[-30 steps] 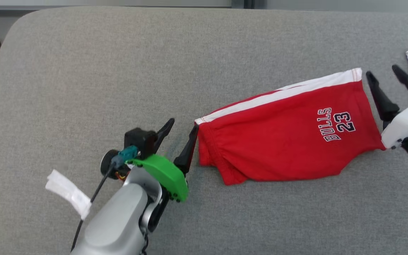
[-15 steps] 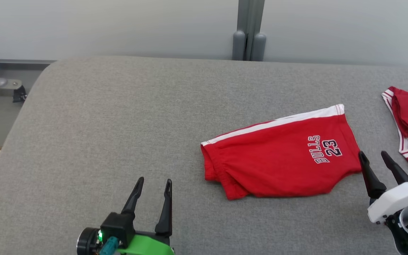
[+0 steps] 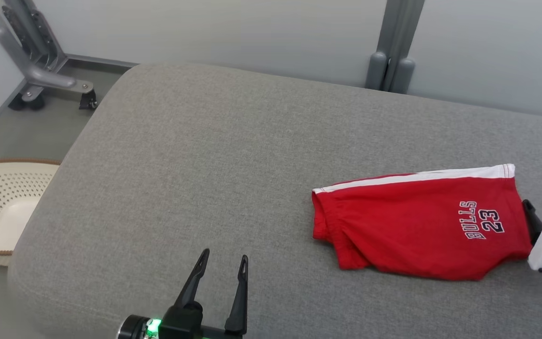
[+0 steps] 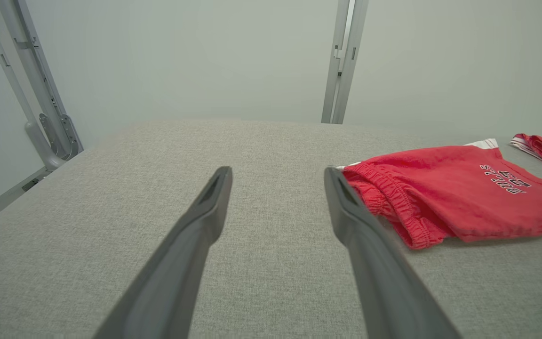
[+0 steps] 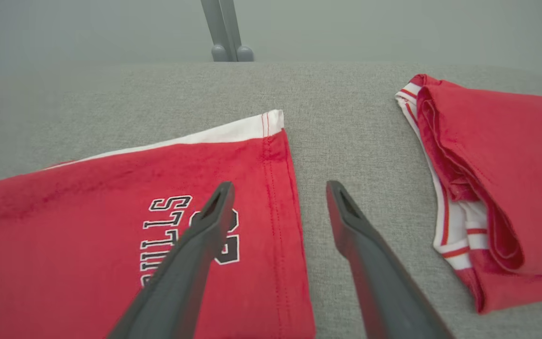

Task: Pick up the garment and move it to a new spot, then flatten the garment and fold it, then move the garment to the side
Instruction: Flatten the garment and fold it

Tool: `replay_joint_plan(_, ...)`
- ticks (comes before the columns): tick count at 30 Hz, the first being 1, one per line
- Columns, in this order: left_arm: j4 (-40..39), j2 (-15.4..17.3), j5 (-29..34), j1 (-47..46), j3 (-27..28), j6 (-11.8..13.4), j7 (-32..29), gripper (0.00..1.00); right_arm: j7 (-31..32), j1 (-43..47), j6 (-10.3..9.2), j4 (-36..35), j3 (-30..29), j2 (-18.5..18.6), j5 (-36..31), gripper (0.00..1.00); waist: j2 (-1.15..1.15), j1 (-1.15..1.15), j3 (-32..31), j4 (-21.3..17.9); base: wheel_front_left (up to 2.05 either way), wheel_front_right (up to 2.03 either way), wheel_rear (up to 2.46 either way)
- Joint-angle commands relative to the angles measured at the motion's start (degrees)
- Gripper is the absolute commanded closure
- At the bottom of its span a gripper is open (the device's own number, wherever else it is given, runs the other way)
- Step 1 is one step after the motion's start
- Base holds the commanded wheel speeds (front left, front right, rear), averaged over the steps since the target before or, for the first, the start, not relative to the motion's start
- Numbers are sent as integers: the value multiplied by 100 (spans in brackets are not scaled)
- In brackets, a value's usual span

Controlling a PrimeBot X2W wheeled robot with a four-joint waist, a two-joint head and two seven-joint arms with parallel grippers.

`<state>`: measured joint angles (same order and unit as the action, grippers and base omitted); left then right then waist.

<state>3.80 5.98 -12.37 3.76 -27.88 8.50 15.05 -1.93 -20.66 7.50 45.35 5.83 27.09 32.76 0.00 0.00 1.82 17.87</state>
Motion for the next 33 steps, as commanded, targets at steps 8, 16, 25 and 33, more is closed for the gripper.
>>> replay_joint_plan(8, -1, -225, 164, -73, -1, -202, 14, 0, 496, -664, -2, 921, -75, 152, -327, 0, 0, 0, 547, 317, 0, 0, 0)
replay_joint_plan(16, -62, -282, 311, -229, 74, -229, 14, 0, 907, -863, -1, 1367, 230, 3, -158, 19, 0, 0, 817, 284, 0, 0, 0)
replay_joint_plan(25, -30, -302, 335, -230, 107, -261, 14, 0, 870, -750, -7, 1119, 748, 128, 239, 100, 0, 0, 799, 13, 0, 0, 0)
replay_joint_plan(33, -64, -306, 195, -42, 123, -221, 14, 0, 552, -796, -6, 1055, 902, 597, 185, 100, 0, 0, 534, -430, 0, 0, 0)
